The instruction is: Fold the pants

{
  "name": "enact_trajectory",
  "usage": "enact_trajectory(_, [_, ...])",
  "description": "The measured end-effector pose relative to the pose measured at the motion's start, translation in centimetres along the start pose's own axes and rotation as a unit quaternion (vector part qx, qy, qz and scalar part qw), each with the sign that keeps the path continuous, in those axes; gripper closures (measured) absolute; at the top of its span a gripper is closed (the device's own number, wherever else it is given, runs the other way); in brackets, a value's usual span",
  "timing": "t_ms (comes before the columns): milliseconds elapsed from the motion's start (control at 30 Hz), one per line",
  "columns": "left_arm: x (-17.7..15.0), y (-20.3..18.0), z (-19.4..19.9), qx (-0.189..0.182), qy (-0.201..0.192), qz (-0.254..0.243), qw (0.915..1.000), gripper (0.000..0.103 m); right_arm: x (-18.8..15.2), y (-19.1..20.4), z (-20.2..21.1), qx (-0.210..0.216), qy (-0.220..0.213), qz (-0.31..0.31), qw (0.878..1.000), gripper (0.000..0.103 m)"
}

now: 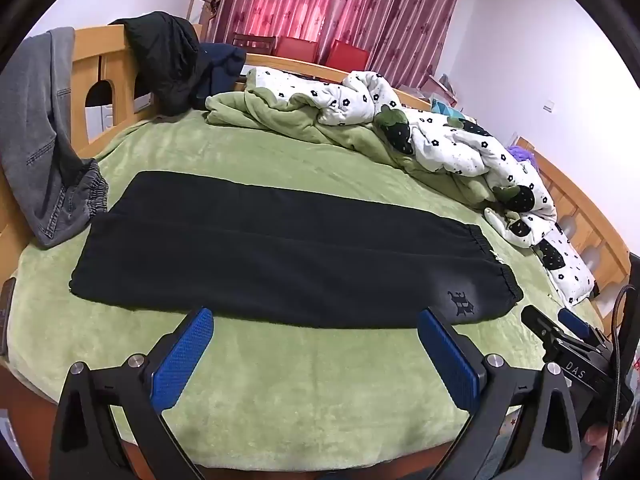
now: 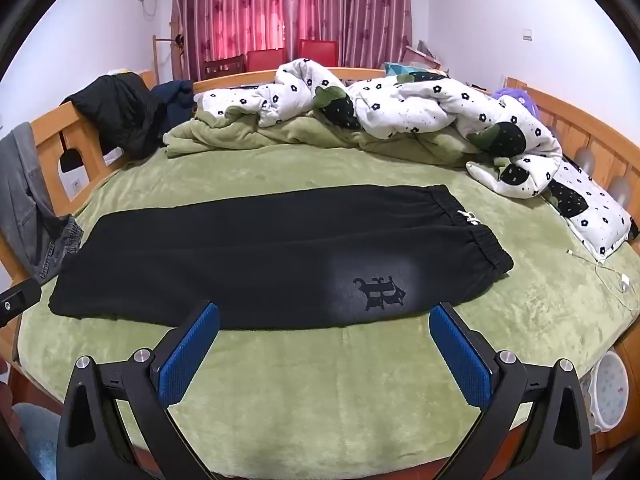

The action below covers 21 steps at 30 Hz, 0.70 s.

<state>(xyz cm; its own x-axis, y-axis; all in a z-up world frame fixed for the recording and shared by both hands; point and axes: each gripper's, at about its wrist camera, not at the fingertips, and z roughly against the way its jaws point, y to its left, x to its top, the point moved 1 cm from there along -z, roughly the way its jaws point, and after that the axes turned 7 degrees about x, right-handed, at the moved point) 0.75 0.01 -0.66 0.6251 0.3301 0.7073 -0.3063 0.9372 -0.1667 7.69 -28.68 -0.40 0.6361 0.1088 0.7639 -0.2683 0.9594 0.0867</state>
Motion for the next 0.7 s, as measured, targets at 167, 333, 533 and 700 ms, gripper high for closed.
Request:
enact_trajectory(167, [0.05,-0.14,-0.16,0.001,-0.001,-0.003,1.0000,0.001,-0.13,-0.01,-0.06,0.001,0.000,0.001,1.000,0.000])
enact_trajectory(333, [0.10,-0.57,-0.02,0.002,-0.004,-0.004,1.0000,0.001,-0.61,-0.27,-0.63,0.003,0.007,-0.003,1.000,0.000])
enact_trajectory(533, [0.17,-0.86,0.04,-0.004,-0.002,-0.004,1.0000,0.001,-0.27,-0.22,-0.60,0.003,0.010,-0.004,1.000,0.000])
enact_trajectory(700, [0.04,-0.27,-0.12,-0.011,0.001,-0.004,0.9999,0.001,0.13,0.20,-0.37,0.002,0.013,-0.002,1.000,0.000])
